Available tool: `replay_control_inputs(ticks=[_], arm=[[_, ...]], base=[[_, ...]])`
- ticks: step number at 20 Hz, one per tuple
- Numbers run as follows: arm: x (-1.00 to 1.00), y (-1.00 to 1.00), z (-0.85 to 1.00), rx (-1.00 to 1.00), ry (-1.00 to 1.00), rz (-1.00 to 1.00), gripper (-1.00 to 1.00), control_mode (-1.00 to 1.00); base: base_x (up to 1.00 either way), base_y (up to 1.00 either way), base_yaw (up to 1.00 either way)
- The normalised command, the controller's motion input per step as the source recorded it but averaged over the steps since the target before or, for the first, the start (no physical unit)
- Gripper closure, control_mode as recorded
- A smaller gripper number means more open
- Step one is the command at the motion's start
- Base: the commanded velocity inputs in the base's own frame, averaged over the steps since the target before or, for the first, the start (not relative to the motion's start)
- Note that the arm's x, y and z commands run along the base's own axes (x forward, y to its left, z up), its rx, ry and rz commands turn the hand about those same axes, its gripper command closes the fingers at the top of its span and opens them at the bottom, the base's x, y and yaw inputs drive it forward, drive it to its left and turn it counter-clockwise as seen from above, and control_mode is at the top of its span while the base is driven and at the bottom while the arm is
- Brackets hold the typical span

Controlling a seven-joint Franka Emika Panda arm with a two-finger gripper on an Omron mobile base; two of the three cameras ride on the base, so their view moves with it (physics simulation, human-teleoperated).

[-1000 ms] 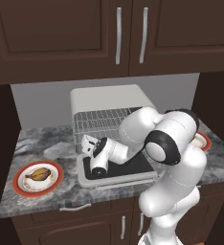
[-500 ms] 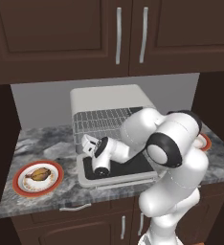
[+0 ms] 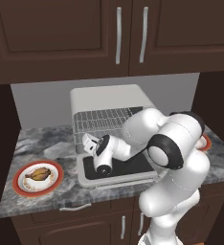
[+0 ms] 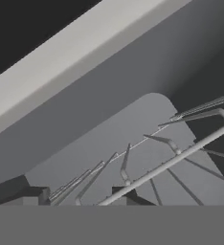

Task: Open the toaster oven door. Place the bread on the top rack in the toaster oven and place the chicken drumstick on the bottom rack.

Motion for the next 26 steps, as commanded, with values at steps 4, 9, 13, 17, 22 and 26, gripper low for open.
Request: replay_control_inputs(ticks=[4, 9, 13, 17, 22, 26], arm=[[-0.42, 0.24, 0.14, 0.10, 0.00, -0.11, 1.00, -1.00], [-0.42, 0.22, 0.08, 0.08, 0.02, -0.15, 1.00, -1.00], [-0.46, 0.21, 0.01, 0.05, 0.11, -0.21, 1.00, -1.00], [-0.50, 0.19, 0.00, 0.03, 0.16, -0.25, 1.00, -1.00], [-0.49, 0.22, -0.10, 0.02, 0.14, -0.24, 1.00, -1.00], [-0.49, 0.24, -0.17, 0.00, 0.14, -0.24, 1.00, -1.00]], base=[[0.00, 0.00, 0.00], [0.00, 0.00, 0.00], [0.00, 0.00, 0.00], [0.00, 0.00, 0.00], [0.00, 0.00, 0.00], [0.00, 0.00, 0.00]])
